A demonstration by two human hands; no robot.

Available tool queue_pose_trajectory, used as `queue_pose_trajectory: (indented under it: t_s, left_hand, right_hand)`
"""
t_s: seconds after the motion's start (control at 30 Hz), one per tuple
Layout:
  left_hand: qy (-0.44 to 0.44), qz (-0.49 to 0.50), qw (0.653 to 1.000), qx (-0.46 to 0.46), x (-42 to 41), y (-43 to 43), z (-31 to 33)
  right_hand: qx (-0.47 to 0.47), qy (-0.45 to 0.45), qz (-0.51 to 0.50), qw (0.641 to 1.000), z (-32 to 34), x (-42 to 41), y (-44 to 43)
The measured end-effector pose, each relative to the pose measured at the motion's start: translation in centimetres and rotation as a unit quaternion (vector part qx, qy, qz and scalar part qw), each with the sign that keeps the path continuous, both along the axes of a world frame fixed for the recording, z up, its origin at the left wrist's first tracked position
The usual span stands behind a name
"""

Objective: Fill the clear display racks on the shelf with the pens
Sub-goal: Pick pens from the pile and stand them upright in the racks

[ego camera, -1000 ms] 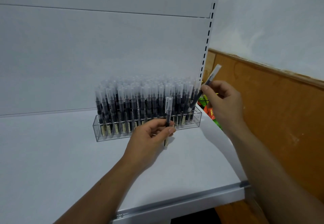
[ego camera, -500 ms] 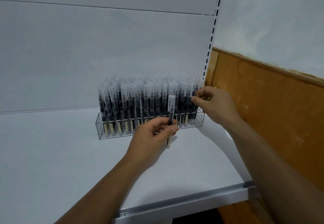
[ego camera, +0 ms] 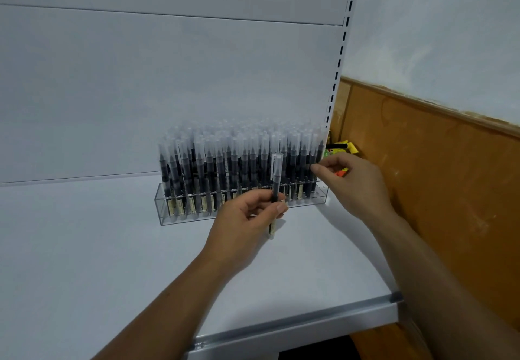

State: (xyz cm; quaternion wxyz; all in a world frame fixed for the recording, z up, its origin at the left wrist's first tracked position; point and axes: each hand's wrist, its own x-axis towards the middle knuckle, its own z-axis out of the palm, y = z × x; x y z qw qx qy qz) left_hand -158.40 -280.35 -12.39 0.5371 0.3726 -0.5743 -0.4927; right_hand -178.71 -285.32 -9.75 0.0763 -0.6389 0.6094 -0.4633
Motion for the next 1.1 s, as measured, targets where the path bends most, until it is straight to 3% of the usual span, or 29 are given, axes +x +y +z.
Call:
queue_pose_trajectory:
  t_s: [0.13,0.23,0.33,0.47,0.6,0.73,0.9,1.1]
  left_hand:
    - [-0.012,-0.002,1.0,-0.006,0.1,0.0,0.0]
    - [-0.039,-0.009,0.999,-0.027,0.2,0.1,0.0]
    - [-0.03,-0.007,0.999,-0.039,0.3,0.0,0.0]
    - [-0.17,0.064,0.976,-0.124,0.5,-0.1,-0.6]
    - [-0.319,0.169,0.898,-0.253,0.5,-0.2,-0.9]
    - [-0.413,0.212,0.84,-0.281,0.4,-0.4,-1.1]
    - [-0.479,0.217,0.807,-0.27,0.4,-0.3,-1.3]
    - [-0.51,0.205,0.798,-0.247,0.4,-0.4,-1.5]
  right_hand:
    - [-0.039,-0.109,0.122,0.986,-0.1,2.0,2.7]
    - [-0.017,-0.06,0.22,0.974,-0.1,3.8,3.9]
    - [-0.022,-0.046,0.226,0.973,-0.1,4.8,3.9]
    - [-0.023,-0.122,0.244,0.962,0.2,4.3,3.6]
    - [-0.084,-0.222,0.163,0.958,2.0,1.7,2.4]
    - [-0.112,-0.174,0.076,0.975,3.4,-0.1,0.7]
    - [-0.096,-0.105,0.051,0.989,3.2,-0.7,-0.6]
    - [-0.1,-0.056,0.035,0.993,3.0,-1.0,-1.5]
